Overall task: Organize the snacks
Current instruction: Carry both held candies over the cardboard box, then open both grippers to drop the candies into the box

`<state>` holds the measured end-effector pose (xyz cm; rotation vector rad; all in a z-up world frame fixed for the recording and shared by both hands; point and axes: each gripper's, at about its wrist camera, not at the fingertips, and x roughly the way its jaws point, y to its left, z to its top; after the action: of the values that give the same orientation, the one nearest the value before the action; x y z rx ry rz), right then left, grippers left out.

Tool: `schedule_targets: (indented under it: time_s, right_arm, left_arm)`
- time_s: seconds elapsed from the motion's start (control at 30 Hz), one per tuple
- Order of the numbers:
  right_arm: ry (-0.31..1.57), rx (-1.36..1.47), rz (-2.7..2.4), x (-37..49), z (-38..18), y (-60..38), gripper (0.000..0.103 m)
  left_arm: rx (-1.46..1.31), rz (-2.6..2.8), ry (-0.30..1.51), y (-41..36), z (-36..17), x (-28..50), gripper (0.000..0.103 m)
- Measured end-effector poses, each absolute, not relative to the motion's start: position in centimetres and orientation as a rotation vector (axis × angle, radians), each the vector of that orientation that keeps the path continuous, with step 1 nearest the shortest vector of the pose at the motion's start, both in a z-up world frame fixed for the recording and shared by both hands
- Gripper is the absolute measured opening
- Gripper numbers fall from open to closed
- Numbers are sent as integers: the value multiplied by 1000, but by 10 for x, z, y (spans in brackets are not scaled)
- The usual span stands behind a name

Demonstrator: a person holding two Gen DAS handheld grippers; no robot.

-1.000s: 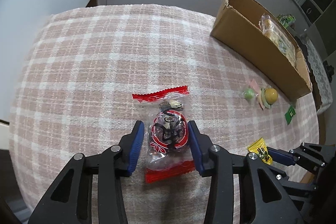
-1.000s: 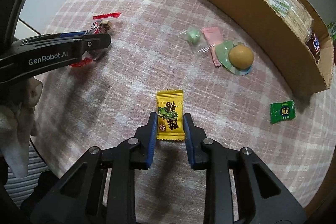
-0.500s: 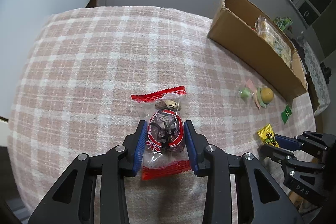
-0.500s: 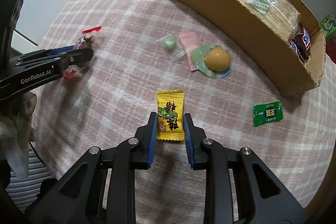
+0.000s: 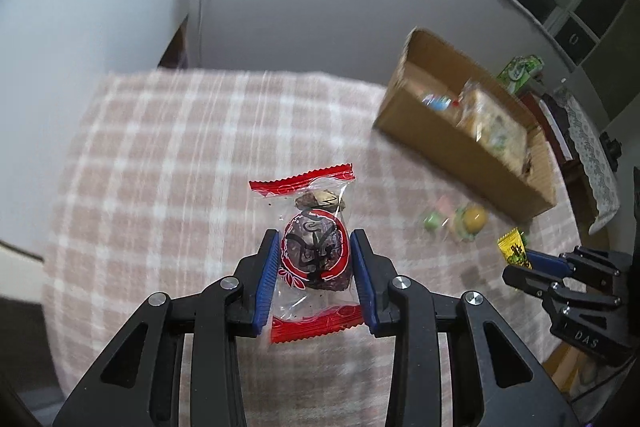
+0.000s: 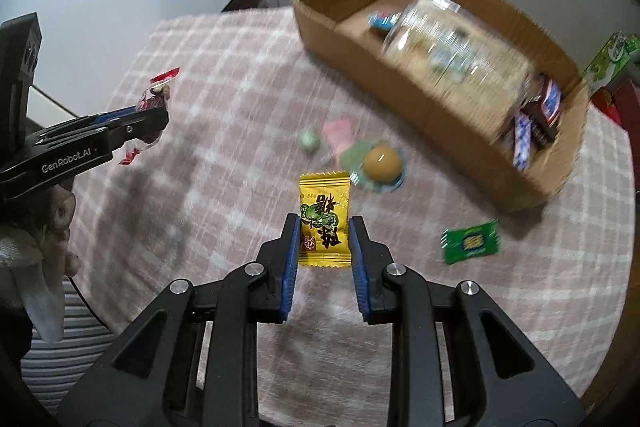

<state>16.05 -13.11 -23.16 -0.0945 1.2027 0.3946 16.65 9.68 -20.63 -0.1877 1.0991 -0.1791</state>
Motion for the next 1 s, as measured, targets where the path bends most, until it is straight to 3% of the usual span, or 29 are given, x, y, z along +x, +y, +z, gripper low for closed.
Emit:
schedule_targets:
  time_s: [0.47, 1.0]
  right_arm:
    - [1039, -76, 282, 226, -162, -186, 25]
    - [1044, -65, 213, 287, -177, -223, 25]
  left_arm:
    - [-50, -292, 955, 28, -140, 223, 34]
    - [-71, -331, 1001, -21, -154, 280, 34]
